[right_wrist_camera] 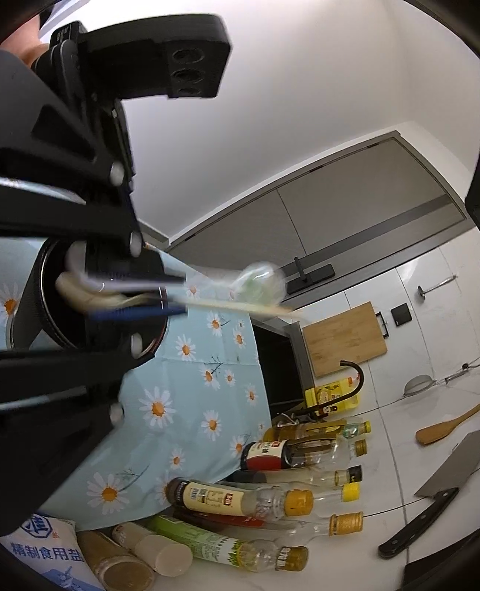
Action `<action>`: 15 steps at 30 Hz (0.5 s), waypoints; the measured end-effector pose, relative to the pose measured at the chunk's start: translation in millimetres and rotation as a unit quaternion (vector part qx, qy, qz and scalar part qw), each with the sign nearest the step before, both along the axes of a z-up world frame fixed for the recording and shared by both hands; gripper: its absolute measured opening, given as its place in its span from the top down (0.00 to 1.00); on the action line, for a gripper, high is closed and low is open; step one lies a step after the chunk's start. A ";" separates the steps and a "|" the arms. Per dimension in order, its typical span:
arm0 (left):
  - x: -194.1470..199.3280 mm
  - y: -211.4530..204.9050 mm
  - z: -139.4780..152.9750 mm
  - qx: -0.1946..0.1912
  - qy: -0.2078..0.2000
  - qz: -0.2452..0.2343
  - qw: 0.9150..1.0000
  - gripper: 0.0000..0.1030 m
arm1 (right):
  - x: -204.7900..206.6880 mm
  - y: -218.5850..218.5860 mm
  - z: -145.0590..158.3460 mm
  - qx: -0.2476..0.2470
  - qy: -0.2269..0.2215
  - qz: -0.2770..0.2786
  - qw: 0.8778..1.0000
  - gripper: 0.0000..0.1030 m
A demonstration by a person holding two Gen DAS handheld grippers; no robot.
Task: Organize utensils
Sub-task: 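Drop both spoons into the black holder cup and open both grippers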
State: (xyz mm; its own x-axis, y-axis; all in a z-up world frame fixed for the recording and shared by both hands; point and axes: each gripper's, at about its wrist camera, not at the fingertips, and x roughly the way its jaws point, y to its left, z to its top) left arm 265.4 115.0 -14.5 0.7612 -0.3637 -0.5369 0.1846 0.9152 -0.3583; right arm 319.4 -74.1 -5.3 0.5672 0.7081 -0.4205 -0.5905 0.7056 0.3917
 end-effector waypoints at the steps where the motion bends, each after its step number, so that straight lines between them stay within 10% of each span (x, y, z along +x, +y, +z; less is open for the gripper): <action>1: -0.7 -0.1 0.3 0.005 0.000 0.005 1.000 0.83 | 0.2 -2.0 0.6 0.004 0.003 -0.003 1.000 0.74; 15: -19.0 6.1 13.5 -0.010 -0.001 0.014 1.000 0.68 | -15.0 -15.1 15.2 0.009 -0.008 -0.009 1.000 0.75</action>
